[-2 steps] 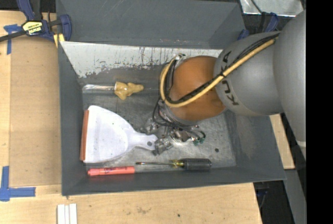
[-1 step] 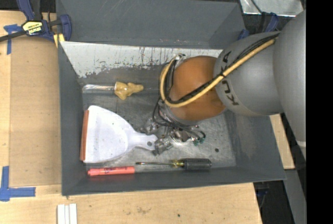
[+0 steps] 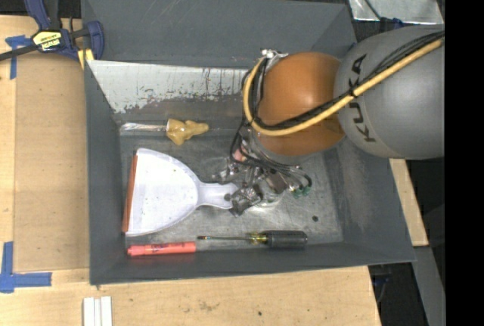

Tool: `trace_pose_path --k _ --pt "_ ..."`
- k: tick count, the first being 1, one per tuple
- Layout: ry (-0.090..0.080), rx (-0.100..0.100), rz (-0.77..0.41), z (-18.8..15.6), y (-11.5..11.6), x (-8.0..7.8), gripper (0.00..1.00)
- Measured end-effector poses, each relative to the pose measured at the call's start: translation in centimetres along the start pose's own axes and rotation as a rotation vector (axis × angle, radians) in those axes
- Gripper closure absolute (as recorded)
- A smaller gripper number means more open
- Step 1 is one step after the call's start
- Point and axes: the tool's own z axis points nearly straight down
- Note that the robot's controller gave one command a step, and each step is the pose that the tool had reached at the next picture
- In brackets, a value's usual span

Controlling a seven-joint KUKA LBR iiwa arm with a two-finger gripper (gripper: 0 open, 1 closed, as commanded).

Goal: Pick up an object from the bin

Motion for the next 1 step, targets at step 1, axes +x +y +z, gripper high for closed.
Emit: trace_pose_path --k 1 --pt "0.000 0.000 0.002 0.01 -0.04 0.01 1.00"
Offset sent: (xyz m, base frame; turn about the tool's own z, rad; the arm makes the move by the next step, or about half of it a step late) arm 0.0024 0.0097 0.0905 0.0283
